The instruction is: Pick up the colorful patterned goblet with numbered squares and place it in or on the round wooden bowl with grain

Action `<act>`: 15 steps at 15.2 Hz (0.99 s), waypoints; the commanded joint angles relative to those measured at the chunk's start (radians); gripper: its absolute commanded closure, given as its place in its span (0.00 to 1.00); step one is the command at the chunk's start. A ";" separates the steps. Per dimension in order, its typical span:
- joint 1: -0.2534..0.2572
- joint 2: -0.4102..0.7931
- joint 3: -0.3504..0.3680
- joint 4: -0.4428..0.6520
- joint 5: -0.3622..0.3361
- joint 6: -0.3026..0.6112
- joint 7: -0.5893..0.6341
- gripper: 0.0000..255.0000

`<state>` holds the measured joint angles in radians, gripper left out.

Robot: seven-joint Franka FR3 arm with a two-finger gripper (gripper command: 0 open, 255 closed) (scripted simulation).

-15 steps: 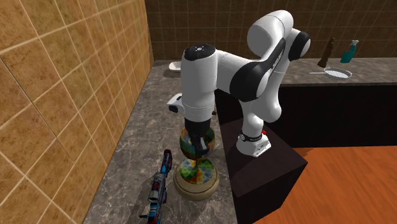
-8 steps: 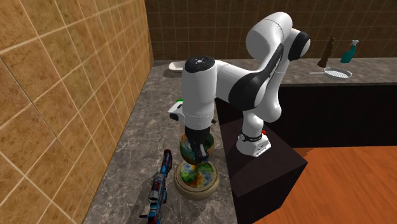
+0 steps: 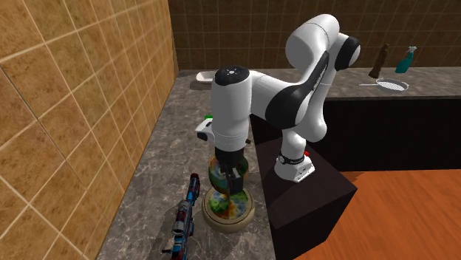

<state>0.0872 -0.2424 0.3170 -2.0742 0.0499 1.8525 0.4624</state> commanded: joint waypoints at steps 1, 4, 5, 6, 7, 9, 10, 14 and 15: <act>0.000 0.000 0.000 -0.001 0.000 0.000 0.000 0.00; -0.001 -0.002 -0.001 0.032 0.000 -0.034 0.000 0.00; -0.001 -0.003 -0.003 0.065 -0.001 -0.068 0.000 0.00; -0.002 -0.002 -0.003 0.099 -0.001 -0.102 0.000 0.00; -0.002 -0.001 -0.004 0.127 -0.002 -0.128 0.001 0.00; -0.002 -0.001 -0.004 0.127 -0.002 -0.128 0.000 0.00; -0.002 -0.001 -0.004 0.127 -0.002 -0.128 0.001 0.00; -0.002 -0.001 -0.004 0.127 -0.002 -0.128 0.001 0.00; -0.002 -0.001 -0.004 0.127 -0.002 -0.128 0.001 0.00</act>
